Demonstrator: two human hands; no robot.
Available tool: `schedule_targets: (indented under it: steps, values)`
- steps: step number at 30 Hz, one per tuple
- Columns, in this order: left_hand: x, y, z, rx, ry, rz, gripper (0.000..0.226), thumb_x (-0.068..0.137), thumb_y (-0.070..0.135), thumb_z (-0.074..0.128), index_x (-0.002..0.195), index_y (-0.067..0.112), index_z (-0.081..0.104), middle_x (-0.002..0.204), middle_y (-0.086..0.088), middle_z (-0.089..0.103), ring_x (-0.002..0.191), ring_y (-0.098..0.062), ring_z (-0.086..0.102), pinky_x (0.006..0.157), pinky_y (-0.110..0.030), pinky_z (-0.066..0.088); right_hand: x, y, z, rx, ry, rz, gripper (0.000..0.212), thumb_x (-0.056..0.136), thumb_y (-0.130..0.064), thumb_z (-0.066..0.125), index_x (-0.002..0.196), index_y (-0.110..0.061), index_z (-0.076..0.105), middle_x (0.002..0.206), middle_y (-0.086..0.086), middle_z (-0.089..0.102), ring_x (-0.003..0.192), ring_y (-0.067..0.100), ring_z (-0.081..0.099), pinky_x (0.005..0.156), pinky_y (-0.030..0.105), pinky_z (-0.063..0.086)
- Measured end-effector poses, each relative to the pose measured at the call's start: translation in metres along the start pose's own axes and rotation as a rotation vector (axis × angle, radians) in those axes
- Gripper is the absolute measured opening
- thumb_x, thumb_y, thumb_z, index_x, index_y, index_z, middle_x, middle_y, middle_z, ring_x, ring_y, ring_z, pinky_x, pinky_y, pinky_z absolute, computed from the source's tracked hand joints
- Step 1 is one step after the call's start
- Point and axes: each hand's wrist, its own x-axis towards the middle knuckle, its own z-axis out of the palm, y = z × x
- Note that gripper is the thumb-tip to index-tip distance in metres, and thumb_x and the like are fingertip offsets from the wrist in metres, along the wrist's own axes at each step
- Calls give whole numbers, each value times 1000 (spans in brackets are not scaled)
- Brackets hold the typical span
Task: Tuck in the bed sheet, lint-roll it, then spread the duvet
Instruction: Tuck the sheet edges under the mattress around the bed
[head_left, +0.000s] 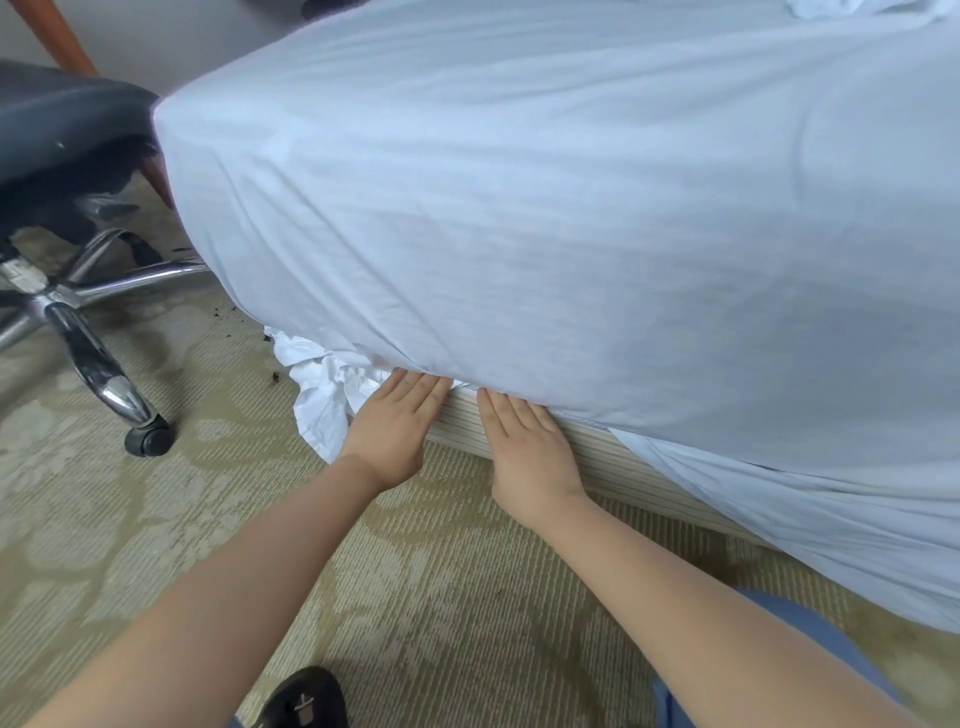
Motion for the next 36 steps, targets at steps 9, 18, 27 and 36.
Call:
schedule_targets:
  steps: [9, 18, 27, 36]
  values:
    - [18, 4, -22, -156, -121, -124, 75, 66, 2, 58, 139, 4, 41, 127, -12, 56, 126, -30, 46, 113, -34, 25, 9, -5, -4, 29, -6, 34, 83, 90, -20, 51, 153, -10, -2, 161, 3, 3, 147, 19, 5, 118, 32, -2]
    - [-9, 2, -18, 35, -50, -38, 57, 74, 17, 34, 117, -5, 64, 115, -18, 67, 107, -33, 64, 96, -47, 50, 4, -5, 0, 18, -11, 20, 85, 91, -20, 48, 152, -11, -9, 161, 2, -10, 148, 17, -8, 115, 31, -13]
    - [31, 20, -31, -24, -232, -279, 55, 79, 17, 52, 133, 8, 41, 131, -7, 53, 129, -24, 40, 115, -30, 17, 9, -4, -3, 10, -19, 18, 86, 89, -21, 52, 153, -9, -4, 161, 3, 0, 148, 18, 2, 118, 31, -3]
    - [-6, 8, -19, 44, -130, -123, 72, 79, 10, 59, 146, 0, 32, 146, -18, 42, 137, -32, 37, 116, -38, 20, -17, 2, -1, -61, -40, 39, 79, 94, -19, 42, 151, -8, -13, 160, 5, -15, 147, 18, -12, 113, 33, -18]
